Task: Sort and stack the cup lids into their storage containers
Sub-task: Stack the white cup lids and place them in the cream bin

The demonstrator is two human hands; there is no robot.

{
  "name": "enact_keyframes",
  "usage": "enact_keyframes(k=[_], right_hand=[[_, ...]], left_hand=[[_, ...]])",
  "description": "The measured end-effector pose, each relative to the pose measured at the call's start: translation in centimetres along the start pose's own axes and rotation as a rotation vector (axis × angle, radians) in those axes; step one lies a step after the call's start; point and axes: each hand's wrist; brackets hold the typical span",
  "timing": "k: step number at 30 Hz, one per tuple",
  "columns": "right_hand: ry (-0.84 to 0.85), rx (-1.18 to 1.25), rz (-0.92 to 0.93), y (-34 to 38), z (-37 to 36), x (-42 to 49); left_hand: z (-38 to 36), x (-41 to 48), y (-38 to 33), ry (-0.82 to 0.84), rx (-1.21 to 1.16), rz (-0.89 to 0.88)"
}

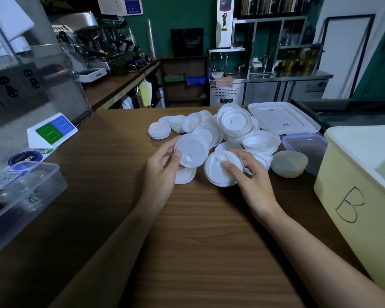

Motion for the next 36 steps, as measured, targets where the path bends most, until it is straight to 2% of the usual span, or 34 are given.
enact_keyframes(k=[6,12,17,24,29,33,36], right_hand=[[-0.001,-0.008,-0.006,-0.1,0.0,0.2],[0.005,-0.007,-0.026,0.0,0.0,0.1],[0.103,-0.009,-0.029,0.3,-0.4,-0.3],[0.150,-0.018,-0.037,0.8,-0.5,-0.6],[0.088,0.028,-0.039,0.9,-0.4,-0.4],[0.084,0.005,-0.045,0.8,-0.4,-0.4],[0.125,-0.013,-0.043,0.9,-0.4,-0.6]], left_hand=[[0.3,0.0,0.1,0.045,-0.011,-0.050],[0.2,-0.1,0.3,0.111,-0.056,-0.007],[-0.9,-0.7,0.2,0.201,0.025,-0.100],[-1.9,-1.2,0.1,0.081,-0.009,0.026],[-2.1,-1.9,0.0,0.136,0.127,0.065],[-1.8,-1.7,-0.1,0.058,0.104,0.033],[-1.7,-1.7,-0.1,0.111,0.088,-0.004]])
Point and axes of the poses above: each hand's wrist, its own x-axis towards the middle knuckle, its own z-axis out of the back of the hand, y = z × x, and after that the axes turned 3 degrees about x, right-handed
